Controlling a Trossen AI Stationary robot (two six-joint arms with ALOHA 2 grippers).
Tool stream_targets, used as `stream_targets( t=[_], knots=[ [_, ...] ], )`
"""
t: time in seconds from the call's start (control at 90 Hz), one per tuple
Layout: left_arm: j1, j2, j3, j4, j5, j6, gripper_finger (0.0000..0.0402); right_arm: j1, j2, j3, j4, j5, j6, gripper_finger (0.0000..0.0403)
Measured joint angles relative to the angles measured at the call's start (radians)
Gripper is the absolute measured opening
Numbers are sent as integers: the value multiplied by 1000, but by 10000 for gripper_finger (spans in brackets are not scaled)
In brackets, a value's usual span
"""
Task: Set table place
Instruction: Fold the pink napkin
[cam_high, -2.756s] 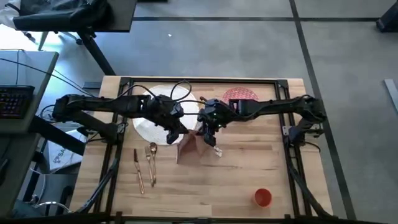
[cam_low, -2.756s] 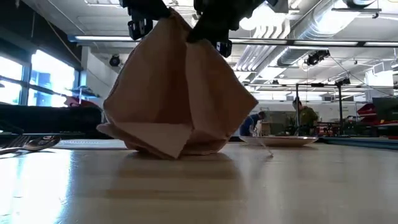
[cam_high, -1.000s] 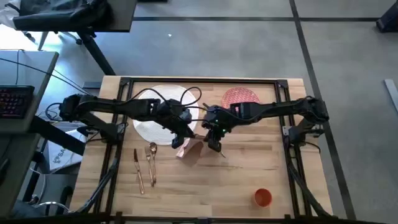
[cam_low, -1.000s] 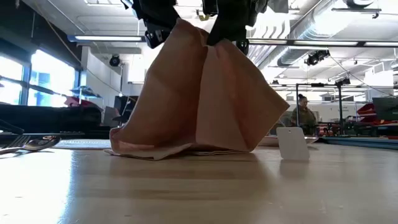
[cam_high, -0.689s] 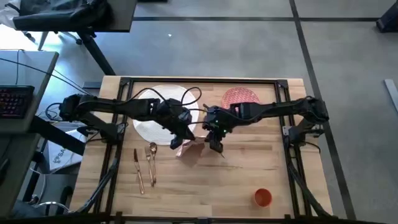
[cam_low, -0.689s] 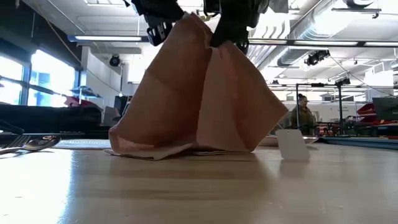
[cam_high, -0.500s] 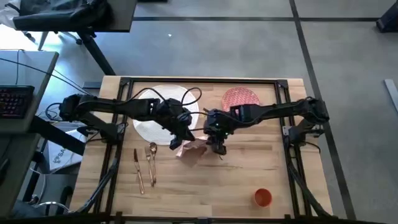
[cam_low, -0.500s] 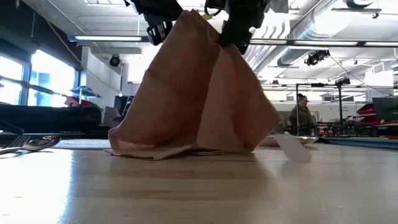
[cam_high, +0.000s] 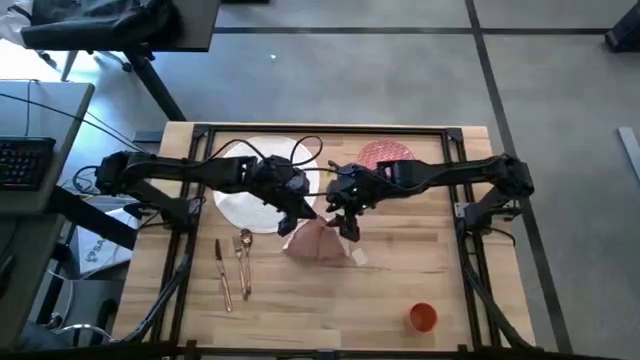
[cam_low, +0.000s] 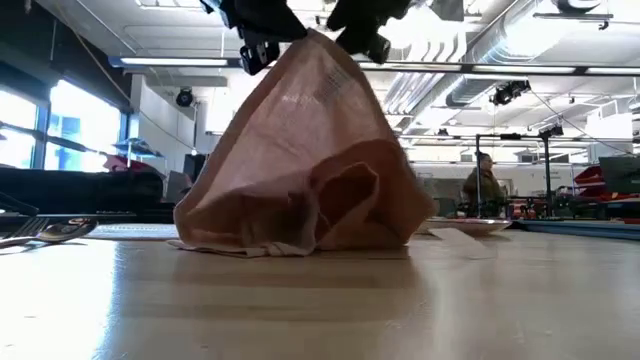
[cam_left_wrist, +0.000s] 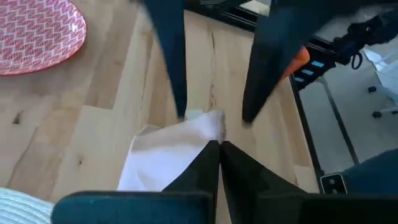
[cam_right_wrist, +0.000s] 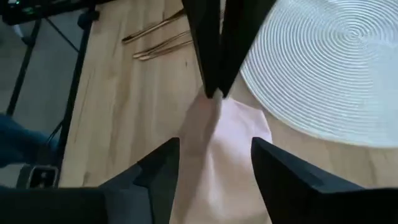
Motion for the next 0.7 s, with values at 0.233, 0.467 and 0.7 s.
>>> stream_targets(
  t=[0.233,0.467,0.7],
  knots=[
    [0,0,0,4,-2,-4,0,6,66,-1,2,107,80,143],
    [-2,-52,26,-12,-72,-10,0,-11,33,44,-43,129,153,10],
    [-1,-172,100,-33,-233,57,5,-30,11,437,-374,331,169,0]
  ],
)
